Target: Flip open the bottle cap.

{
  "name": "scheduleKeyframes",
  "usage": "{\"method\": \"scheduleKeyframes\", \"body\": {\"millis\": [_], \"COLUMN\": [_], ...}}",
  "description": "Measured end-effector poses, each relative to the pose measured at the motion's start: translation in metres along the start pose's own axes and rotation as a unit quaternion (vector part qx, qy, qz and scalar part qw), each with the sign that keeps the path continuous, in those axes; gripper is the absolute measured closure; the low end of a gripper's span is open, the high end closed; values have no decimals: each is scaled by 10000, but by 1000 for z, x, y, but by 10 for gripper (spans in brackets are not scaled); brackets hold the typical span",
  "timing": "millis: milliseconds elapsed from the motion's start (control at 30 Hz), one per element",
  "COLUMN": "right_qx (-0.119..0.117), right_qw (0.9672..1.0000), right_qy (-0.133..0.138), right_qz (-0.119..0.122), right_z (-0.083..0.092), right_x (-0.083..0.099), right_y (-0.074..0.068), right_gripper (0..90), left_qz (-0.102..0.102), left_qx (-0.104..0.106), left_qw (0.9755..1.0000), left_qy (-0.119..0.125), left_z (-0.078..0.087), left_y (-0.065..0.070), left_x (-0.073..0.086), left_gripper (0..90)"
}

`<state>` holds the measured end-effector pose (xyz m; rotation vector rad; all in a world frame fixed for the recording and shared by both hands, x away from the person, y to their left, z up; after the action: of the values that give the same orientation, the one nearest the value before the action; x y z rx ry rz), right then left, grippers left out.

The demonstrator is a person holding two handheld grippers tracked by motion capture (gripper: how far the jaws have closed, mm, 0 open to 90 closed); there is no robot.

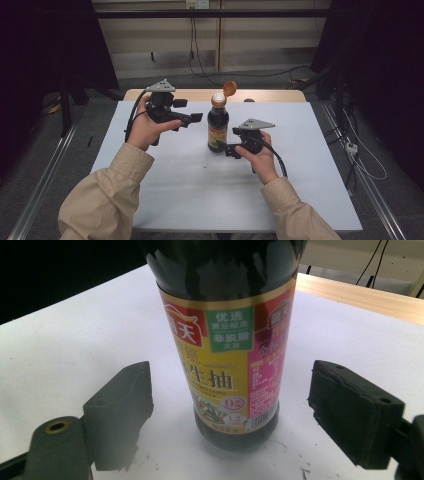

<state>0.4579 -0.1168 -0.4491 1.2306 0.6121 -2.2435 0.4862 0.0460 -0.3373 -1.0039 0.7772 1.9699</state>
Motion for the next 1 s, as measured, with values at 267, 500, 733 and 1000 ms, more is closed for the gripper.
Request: {"method": "scheduleKeyframes", "body": {"millis": [267,500,733,1000], "right_qx": [47,-59,-133,-199], "right_qw": [9999,9998,9998,9997], "right_qy": [-28,-33,12,-11], "right_qz": [145,199,125,139], "right_z": [4,6,12,20], "right_x": [2,1,3,7], "right_y": [0,-6,-7,-9], "right_gripper": [181,181,181,183], "left_qz": [146,123,140,127], "left_qx": [24,-6,30,64], "left_qw": [9999,9999,9999,9999], "left_qy": [-14,-26,21,21], "left_z": [0,3,7,12], "left_y": [-3,-3,-3,-4], "left_x": [12,23,34,49], "left_gripper": [111,91,84,67]}}
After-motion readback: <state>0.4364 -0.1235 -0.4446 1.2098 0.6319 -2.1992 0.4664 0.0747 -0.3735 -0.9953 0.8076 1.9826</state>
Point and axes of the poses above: each handheld gripper's, and its own axes: z roughly backward along the jaws, x roughly out of its underside, y roughly to its right, the point moved 8 cm from there along -z, roughly forward along the jaws, and after that the axes turned 3 degrees about -y, right-handed, at the moved point
